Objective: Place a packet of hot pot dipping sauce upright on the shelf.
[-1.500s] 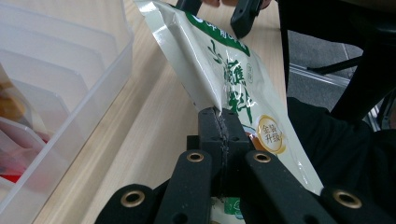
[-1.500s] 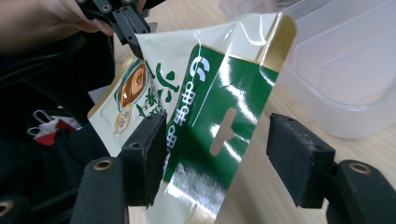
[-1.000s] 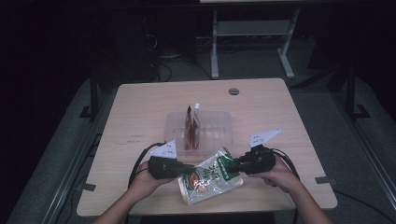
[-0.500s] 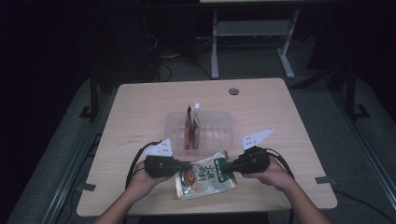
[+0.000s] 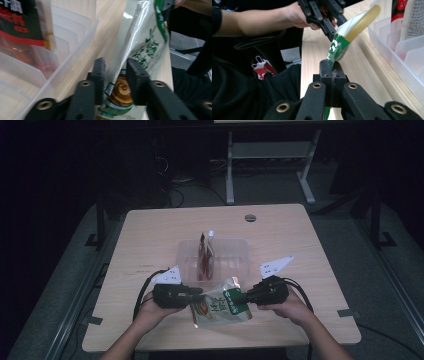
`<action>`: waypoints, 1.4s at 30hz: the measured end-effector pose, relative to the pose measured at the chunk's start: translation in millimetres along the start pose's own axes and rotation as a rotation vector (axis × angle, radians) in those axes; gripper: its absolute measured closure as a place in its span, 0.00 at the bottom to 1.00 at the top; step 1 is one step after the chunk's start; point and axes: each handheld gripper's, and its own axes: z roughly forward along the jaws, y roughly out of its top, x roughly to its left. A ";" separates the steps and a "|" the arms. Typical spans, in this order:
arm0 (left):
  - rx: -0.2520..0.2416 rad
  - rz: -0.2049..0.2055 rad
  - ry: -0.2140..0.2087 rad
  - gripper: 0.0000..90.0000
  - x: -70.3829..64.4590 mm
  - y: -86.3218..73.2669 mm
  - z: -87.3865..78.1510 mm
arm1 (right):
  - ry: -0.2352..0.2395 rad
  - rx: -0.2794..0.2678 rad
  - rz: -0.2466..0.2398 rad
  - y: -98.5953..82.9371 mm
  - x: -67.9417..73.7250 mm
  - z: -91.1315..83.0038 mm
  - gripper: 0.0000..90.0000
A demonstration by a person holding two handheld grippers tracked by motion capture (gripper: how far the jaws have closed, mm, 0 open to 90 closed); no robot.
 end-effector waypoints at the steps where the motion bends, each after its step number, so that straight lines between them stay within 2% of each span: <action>1: 0.001 -0.004 0.008 0.70 0.6 -0.1 -1.0 | 0.001 -0.001 -0.006 0.7 0.9 -0.1 1.00; 3: -0.007 -0.012 0.027 0.62 2.3 -0.9 -5.1 | 0.000 -0.011 -0.008 2.3 2.8 -0.8 1.00; 5: -0.022 -0.022 0.032 0.59 3.9 -1.9 -11.5 | 0.001 -0.030 -0.009 3.4 3.7 -2.8 1.00; 7: -0.017 -0.029 0.042 0.57 5.0 -3.7 -16.7 | 0.000 -0.046 -0.010 4.3 4.6 -6.2 1.00; 10: -0.004 -0.050 0.038 0.57 6.4 -9.6 -20.8 | -0.005 -0.080 -0.024 6.6 5.3 -12.3 1.00; 13: 0.006 -0.045 0.033 0.57 6.0 -10.4 -21.1 | -0.010 -0.105 -0.026 10.2 7.4 -19.2 1.00; 17: 0.023 -0.033 0.025 0.56 5.0 -8.9 -20.2 | -0.038 -0.109 -0.044 14.0 11.8 -27.5 1.00; 20: 0.034 -0.032 0.020 0.56 5.3 -10.1 -19.0 | -0.039 -0.116 -0.057 16.3 15.8 -30.2 1.00; 25: 0.031 -0.048 0.017 0.56 6.1 -11.4 -19.0 | -0.046 -0.144 -0.076 20.5 23.4 -38.1 1.00; 32: 0.037 -0.050 0.017 0.54 8.7 -11.7 -20.5 | -0.090 -0.189 -0.089 25.3 28.8 -54.6 1.00; 42: 0.059 -0.049 0.040 0.42 12.8 -13.8 -25.4 | -0.199 -0.194 -0.115 44.7 29.5 -64.4 1.00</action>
